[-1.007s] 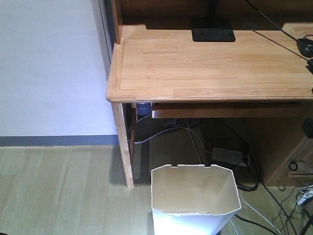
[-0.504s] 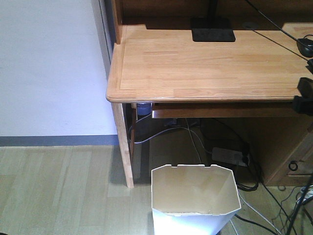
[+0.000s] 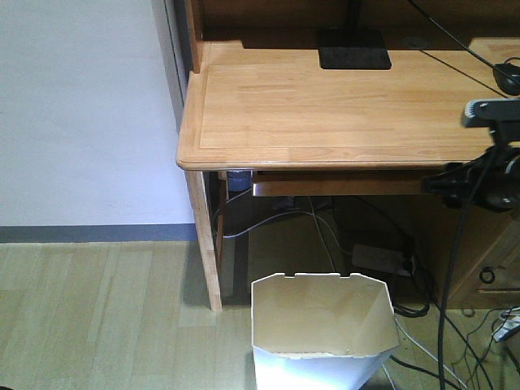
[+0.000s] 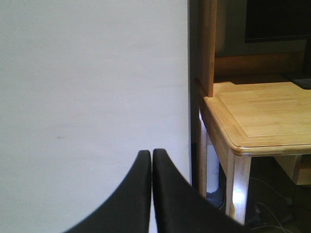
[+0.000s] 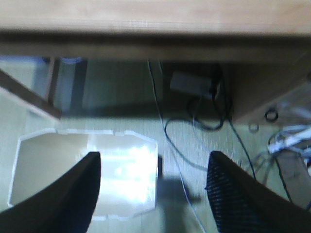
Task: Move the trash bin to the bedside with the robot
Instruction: 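Lower the right gripper toward the rim of the white trash bin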
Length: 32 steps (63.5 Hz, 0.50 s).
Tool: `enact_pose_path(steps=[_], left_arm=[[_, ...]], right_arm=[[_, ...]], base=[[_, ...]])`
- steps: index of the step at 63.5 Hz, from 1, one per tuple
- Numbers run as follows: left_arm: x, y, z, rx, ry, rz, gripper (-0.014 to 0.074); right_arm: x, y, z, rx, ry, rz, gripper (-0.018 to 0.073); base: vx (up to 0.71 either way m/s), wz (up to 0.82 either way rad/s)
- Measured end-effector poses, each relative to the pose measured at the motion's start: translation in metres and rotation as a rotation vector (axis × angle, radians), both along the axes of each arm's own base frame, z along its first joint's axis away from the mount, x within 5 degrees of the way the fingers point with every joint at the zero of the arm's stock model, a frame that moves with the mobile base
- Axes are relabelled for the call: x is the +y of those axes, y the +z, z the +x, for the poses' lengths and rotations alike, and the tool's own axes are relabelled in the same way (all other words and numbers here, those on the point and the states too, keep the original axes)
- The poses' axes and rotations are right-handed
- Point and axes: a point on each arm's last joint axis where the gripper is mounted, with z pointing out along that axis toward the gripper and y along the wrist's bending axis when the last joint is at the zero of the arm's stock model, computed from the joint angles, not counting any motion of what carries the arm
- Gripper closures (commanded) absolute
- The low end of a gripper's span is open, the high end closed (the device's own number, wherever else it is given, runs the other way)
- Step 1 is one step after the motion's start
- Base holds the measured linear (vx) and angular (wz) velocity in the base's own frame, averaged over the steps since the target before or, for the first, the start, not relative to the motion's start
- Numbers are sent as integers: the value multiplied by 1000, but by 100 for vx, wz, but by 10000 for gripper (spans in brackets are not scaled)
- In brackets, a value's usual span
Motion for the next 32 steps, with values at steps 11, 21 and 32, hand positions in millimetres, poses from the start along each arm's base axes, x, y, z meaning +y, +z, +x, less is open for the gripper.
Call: enact_pose_path(steps=[11,21,32], left_arm=[[0,0,0,0,0,0,603],[0,0,0,0,0,0,603],[0,0,0,0,0,0,603]], right_arm=[[0,-47,24,164,74,-38,103],[-5,-95,37,302,101,-35,103],[-22,-144,43,397,78,-2,103]], base=[[0,0],[0,0],[0,0]])
